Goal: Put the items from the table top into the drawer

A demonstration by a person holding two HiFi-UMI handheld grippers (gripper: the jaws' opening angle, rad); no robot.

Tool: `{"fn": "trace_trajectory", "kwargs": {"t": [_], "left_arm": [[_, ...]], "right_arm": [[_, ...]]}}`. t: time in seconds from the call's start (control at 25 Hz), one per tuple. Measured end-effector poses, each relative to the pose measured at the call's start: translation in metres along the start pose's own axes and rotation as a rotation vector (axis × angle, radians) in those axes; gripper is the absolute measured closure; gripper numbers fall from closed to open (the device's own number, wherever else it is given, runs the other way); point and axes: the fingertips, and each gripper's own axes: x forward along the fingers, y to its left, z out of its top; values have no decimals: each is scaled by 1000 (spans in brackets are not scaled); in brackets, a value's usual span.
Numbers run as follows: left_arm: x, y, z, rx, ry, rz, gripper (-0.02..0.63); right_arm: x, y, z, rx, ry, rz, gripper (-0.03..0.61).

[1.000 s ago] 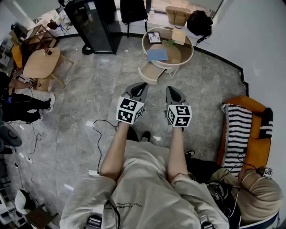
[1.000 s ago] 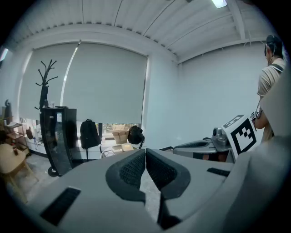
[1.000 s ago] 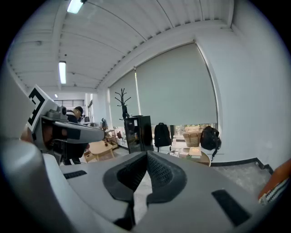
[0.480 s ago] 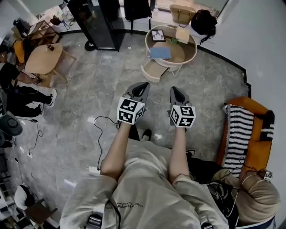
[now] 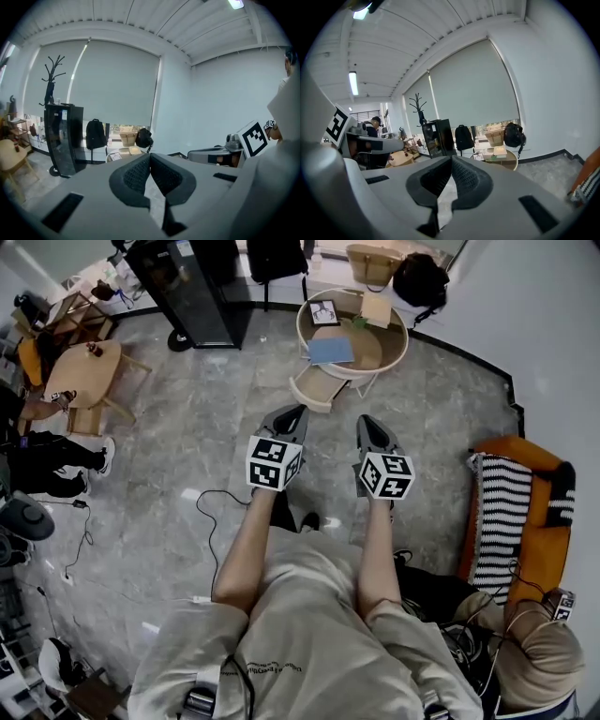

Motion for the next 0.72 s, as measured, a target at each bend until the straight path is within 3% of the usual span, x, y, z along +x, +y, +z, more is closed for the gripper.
{"fn": "trace_trajectory", "kwargs": {"t": [0.16,0.44,0.72], "left_arm": [[27,21,5,-55,7,-50,592],[80,84,34,-126,-22,-66,592],[131,167,38,-171,27,-92,592]], "right_arm": [[19,-6,6,-55,35,-30,543],[77,-17,28,-143,86,-65,545],[151,-19,35,-133,147,-121,545]]}}
